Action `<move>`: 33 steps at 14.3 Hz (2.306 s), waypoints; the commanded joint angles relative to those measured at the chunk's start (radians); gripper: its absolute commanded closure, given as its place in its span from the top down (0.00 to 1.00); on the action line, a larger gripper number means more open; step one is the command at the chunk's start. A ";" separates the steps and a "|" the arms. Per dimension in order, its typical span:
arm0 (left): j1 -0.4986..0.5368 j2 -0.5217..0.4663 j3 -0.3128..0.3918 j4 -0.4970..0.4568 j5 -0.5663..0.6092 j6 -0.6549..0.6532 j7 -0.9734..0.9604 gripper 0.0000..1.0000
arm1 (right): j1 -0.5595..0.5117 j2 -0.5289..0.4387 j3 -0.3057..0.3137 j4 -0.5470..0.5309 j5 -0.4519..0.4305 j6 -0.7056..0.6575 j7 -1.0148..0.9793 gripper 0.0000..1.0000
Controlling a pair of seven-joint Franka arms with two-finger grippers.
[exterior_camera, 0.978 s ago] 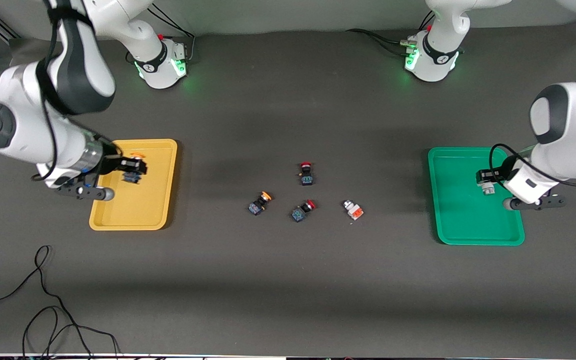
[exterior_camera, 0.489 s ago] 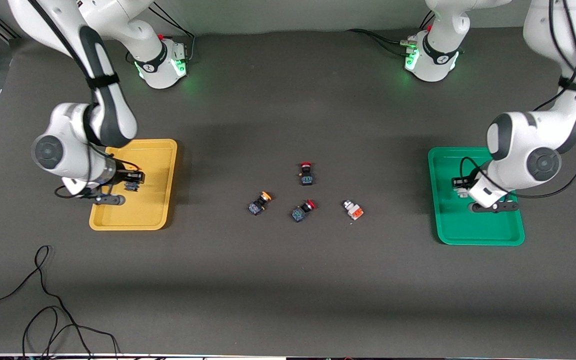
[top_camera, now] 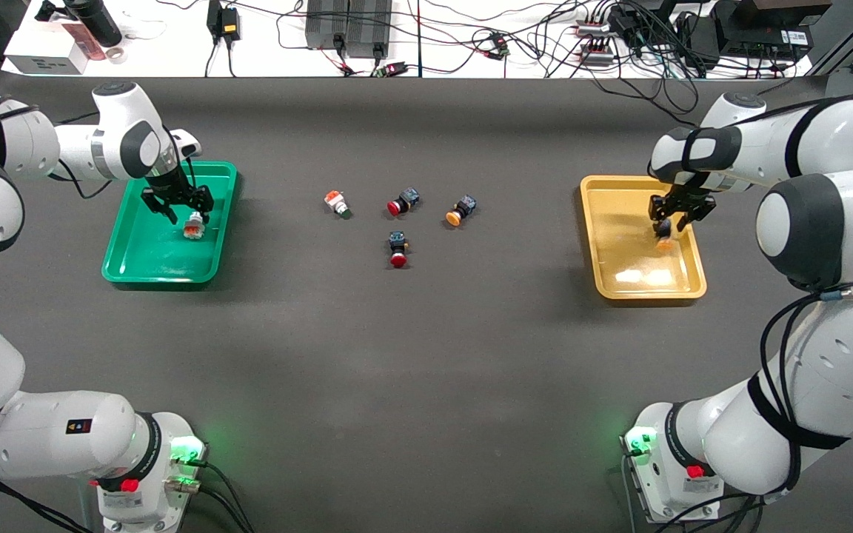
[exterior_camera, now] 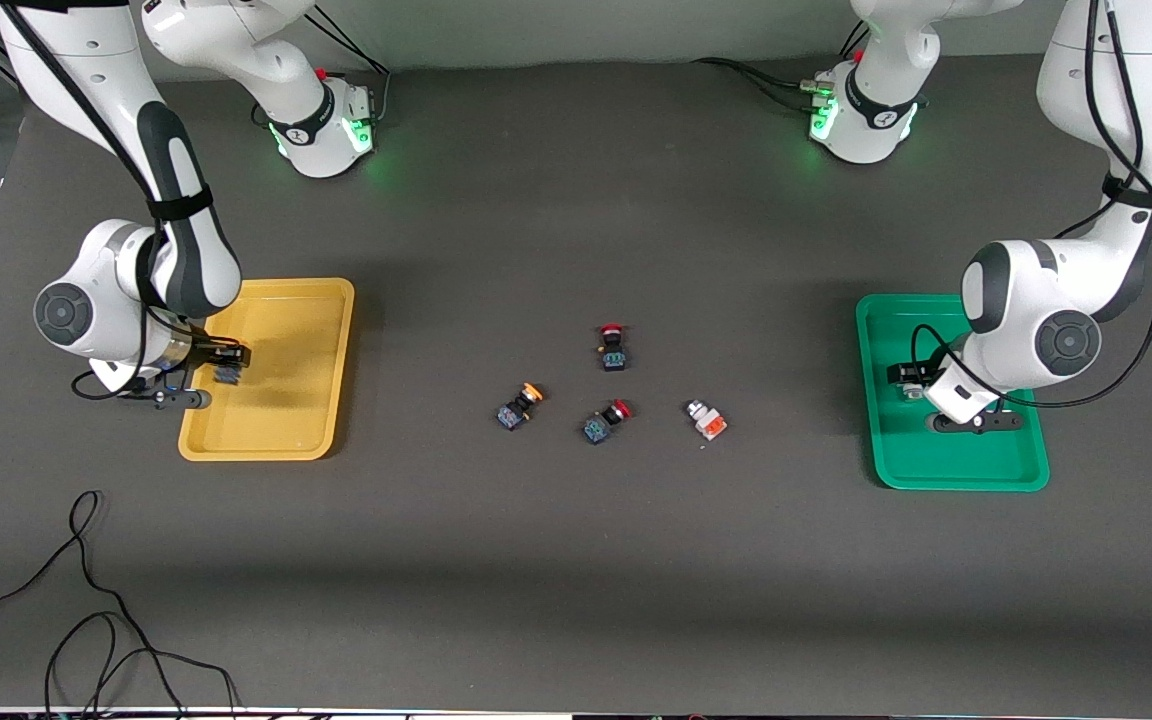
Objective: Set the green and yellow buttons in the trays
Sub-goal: 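Carry the yellow button into the yellow tray while the left gripper places green, then open both grippers and move them back toward the remaining buttons, then grasp the second yellow button with the right gripper while the left grasps green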
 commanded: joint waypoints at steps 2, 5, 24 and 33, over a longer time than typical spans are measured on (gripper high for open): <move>0.005 -0.060 -0.006 0.145 0.012 -0.246 0.009 1.00 | 0.049 -0.030 0.020 0.099 0.042 -0.114 0.058 1.00; -0.006 -0.073 -0.012 0.352 -0.002 -0.482 -0.004 1.00 | 0.200 -0.014 0.022 0.259 0.042 -0.271 0.306 1.00; -0.514 0.223 -0.023 0.499 -0.051 -0.164 -0.631 1.00 | 0.223 0.230 0.222 0.769 0.251 -0.478 0.761 1.00; -0.509 0.321 -0.023 0.496 -0.131 -0.072 -0.948 1.00 | -0.192 0.274 0.847 0.719 0.026 -0.221 1.043 1.00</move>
